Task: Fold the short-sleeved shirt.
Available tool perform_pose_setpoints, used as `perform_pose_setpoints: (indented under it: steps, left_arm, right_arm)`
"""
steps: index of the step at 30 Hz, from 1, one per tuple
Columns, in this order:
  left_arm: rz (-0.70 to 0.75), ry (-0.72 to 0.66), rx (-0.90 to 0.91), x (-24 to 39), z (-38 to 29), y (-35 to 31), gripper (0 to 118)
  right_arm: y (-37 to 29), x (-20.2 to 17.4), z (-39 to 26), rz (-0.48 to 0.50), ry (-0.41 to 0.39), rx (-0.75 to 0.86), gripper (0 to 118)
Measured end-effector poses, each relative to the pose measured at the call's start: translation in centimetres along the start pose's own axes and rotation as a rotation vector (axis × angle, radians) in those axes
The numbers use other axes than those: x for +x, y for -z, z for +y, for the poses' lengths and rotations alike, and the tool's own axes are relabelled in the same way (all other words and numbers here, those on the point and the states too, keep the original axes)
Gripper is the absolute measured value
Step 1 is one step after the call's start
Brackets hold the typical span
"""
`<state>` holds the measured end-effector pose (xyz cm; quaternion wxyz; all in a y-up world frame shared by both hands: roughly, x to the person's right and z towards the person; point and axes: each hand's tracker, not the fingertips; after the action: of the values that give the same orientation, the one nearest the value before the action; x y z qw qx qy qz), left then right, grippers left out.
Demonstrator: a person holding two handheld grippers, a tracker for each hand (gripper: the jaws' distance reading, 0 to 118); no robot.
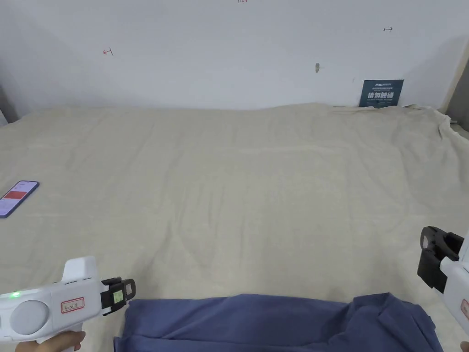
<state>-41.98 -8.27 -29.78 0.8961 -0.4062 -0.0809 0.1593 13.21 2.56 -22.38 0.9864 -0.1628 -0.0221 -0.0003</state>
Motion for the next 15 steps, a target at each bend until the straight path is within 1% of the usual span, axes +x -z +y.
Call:
perform_pose_setpoints:
  steps: [3, 5, 6, 7, 8, 9, 10, 11, 15]
  left_arm:
    - [-0.002, -0.021, -0.081, -1.5, -0.4, 1.2, 0]
    - [0.011, -0.045, -0.113, -2.7, -0.5, 2.2, 7]
    - [0.004, -0.067, -0.144, -3.2, -0.6, 2.7, 14]
    - [-0.008, -0.087, -0.177, -3.2, -0.9, 3.0, 23]
    - [-0.012, -0.112, -0.207, -3.7, -1.0, 3.6, 35]
    - [-0.011, -0.126, -0.225, -3.9, -1.1, 4.1, 50]
    - [-0.005, -0.127, -0.241, -4.3, -1.2, 4.8, 59]
    - [-0.006, -0.125, -0.245, -4.9, -1.3, 5.5, 62]
    - [-0.009, -0.123, -0.274, -5.2, -1.9, 7.2, 63]
  right_arm:
    - [0.3, 0.1, -0.2, -0.001, 0.002, -0.010, 0]
    - [0.7, 0.1, -0.4, -0.002, 0.002, -0.018, 0]
    - [0.8, 0.1, -0.5, -0.003, 0.002, -0.022, 0]
    - [0.9, 0.1, -0.5, -0.004, 0.001, -0.026, 0]
    - [1.1, 0.0, -0.6, -0.004, 0.001, -0.030, 0]
    - [1.2, 0.0, -0.6, -0.005, -0.001, -0.033, 0]
    - [1.4, 0.0, -0.6, -0.005, -0.002, -0.037, 0]
    - [1.5, 0.0, -0.7, -0.005, -0.003, -0.041, 0]
    - [1.9, 0.0, -0.8, -0.007, -0.001, -0.052, 0]
